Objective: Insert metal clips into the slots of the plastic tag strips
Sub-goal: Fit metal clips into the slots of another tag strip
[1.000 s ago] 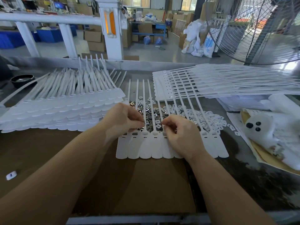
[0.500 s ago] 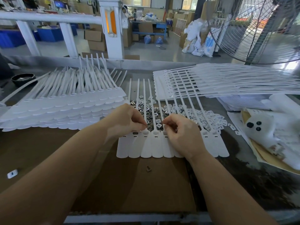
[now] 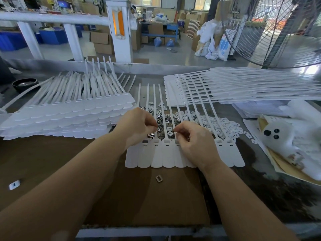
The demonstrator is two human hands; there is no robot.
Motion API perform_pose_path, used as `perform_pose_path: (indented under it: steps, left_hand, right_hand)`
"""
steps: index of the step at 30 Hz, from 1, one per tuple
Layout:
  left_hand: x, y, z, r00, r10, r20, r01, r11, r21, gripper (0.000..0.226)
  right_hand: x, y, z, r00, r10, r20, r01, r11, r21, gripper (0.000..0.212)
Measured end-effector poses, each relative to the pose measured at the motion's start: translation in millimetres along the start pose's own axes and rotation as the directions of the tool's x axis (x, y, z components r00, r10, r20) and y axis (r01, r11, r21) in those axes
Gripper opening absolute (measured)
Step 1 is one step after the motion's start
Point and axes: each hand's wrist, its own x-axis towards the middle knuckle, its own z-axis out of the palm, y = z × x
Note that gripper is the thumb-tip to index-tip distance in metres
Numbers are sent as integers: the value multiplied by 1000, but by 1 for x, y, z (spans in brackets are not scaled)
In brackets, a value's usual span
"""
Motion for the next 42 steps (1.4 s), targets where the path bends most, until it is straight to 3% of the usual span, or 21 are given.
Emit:
perform_pose_path:
  steps: [4,7,9,13,16,23,27,30,37,42]
  left_hand:
    - [-3,6,-4,988,99,122,-90,993,-77,14]
    - [-17,7,-10,858,292,422,-232,954,-189,16]
    - [-25,5,-11,766,324,555,-270,946,-179,18]
    - [-32,0,-11,658,360,661,-301,931,-208,19]
    - [-33,-2,-7,629,340,699,-331,931,-155,21]
    - [-36,0,-5,716,328,616,-324,938,-123,21]
    - [-35,0,-7,895,247,371,-181,962,-204,10]
    - [-26,-2,-9,967,167,193,-128,971,-201,15]
    - [-16,-5,-5,992,47,119,-34,993,-115,16]
    - [-11,-5,-7,984,40,172,-32,998,-52,11]
  right_hand:
    - [1,-1,0,1000,-1,2,1,1000,-1,14]
    - [2,-1,0,1000,-4,1,4,1000,-12,15]
    - [2,-1,0,1000,-2,7,2,1000,-13,15]
    - [2,-1,0,1000,-2,15,2,1000,-11,14]
    - [2,-2,0,1000,-3,19,3,1000,-9,14]
    - [2,-1,0,1000,-5,14,5,1000,-17,14]
    - [2,-2,-1,1000,-5,14,6,1000,-26,14]
    - [1,-1,-1,1000,2,12,-2,1000,-22,14]
    - [2,-2,0,1000,3,12,-3,1000,-10,15]
    - [2,-2,0,1000,2,3,-2,1000,-13,15]
